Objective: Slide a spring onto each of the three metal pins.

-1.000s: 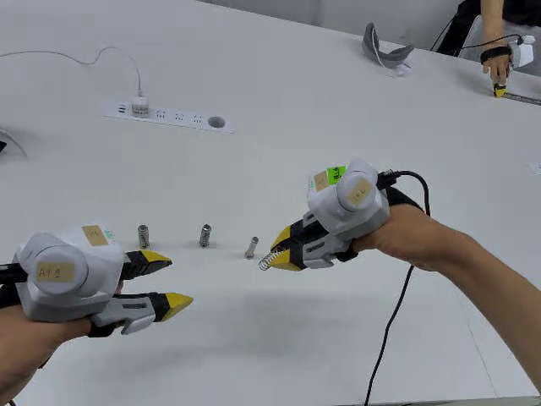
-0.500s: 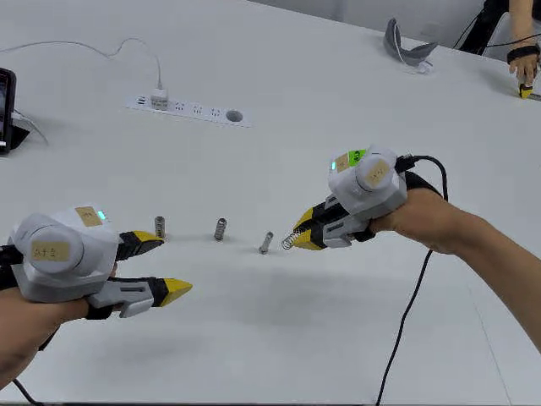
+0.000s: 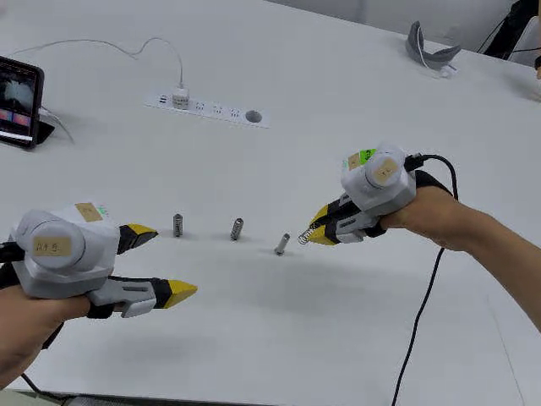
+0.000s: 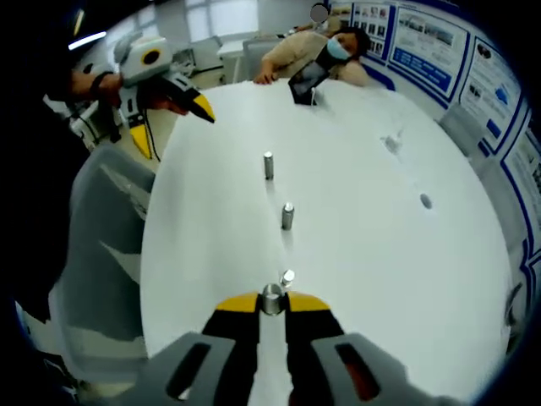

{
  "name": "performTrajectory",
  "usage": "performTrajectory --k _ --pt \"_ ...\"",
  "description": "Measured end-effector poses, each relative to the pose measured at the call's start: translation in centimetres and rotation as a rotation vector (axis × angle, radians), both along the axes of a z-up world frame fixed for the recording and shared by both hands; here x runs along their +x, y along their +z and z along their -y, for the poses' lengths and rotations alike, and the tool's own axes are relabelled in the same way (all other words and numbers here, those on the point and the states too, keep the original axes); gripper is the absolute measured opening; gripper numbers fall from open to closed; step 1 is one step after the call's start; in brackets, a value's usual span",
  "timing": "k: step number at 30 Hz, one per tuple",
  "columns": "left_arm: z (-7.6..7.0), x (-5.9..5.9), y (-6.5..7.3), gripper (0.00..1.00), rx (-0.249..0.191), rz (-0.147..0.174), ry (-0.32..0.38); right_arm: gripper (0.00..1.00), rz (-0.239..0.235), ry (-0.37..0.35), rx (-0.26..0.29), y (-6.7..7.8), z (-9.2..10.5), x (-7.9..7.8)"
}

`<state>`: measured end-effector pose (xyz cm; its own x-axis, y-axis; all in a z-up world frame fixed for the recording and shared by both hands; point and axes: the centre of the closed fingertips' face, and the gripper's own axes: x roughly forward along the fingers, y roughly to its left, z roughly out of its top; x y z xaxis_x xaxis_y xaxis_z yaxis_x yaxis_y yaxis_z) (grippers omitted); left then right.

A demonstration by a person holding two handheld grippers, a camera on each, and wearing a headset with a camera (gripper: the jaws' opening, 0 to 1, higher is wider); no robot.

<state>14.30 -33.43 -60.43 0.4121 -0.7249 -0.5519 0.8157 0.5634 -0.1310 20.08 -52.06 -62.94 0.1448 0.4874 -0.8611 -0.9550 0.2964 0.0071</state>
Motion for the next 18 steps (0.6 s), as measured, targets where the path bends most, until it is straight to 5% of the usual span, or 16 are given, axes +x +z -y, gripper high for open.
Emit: performTrajectory --k 18 --pt "-2.5 -0.4 -0.8 0.77 0.028 -0.028 0.074 0.12 0.003 0.031 -0.044 -2.0 -0.8 1.2"
